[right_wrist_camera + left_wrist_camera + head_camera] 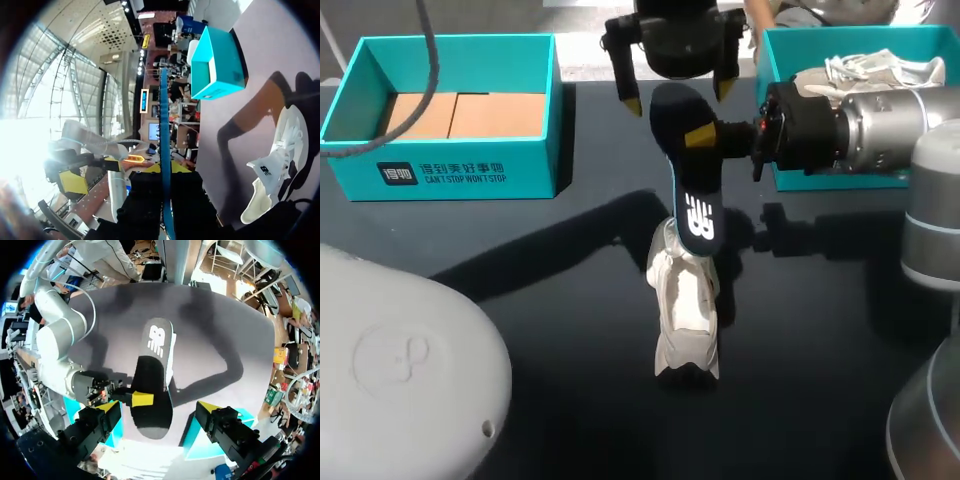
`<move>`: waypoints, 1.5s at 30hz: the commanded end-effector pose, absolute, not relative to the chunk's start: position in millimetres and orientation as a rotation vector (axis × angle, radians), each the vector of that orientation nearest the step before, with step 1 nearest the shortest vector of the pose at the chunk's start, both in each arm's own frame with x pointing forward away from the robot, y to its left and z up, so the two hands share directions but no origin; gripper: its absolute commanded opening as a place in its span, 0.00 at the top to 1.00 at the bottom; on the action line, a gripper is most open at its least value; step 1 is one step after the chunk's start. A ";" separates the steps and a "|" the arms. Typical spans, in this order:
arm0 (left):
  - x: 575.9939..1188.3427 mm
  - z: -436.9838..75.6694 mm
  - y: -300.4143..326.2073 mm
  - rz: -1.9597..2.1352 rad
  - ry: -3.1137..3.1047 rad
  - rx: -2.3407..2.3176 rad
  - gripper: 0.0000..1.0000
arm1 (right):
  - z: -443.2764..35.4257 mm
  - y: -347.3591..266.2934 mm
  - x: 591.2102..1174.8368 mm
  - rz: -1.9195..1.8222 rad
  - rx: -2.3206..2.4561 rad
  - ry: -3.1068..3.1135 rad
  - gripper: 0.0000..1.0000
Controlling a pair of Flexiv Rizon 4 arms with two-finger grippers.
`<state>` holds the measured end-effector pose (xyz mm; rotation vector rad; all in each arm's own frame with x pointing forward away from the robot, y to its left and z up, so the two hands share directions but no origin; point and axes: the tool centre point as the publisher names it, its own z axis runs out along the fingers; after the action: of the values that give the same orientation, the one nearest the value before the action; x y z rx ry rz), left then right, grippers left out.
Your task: Take the shoe out of the shoebox, open the shoe tongue, remove and reinsert the insole, then place the shoe into the shoebox
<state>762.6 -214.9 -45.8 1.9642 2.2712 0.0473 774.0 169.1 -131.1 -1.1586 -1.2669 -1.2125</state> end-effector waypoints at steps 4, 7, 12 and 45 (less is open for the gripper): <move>768.1 -44.9 -225.9 0.643 2.546 2.195 0.00 | -132.1 170.3 773.1 -1.205 -1.161 -1.268 1.00; 768.8 -44.6 -227.2 0.617 2.535 2.203 0.00 | -132.4 169.3 772.6 -1.203 -1.163 -1.266 1.00; 769.6 -46.2 -229.9 0.571 2.520 2.215 0.00 | -132.9 167.7 772.1 -1.200 -1.165 -1.263 1.00; 762.4 -43.8 -204.2 -0.203 2.256 1.740 0.00 | -132.6 164.8 776.9 -1.204 -1.183 -1.263 1.00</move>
<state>765.0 -217.0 -40.3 1.9817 2.5280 0.2569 778.4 165.4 -132.8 -1.1804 -1.2652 -1.2013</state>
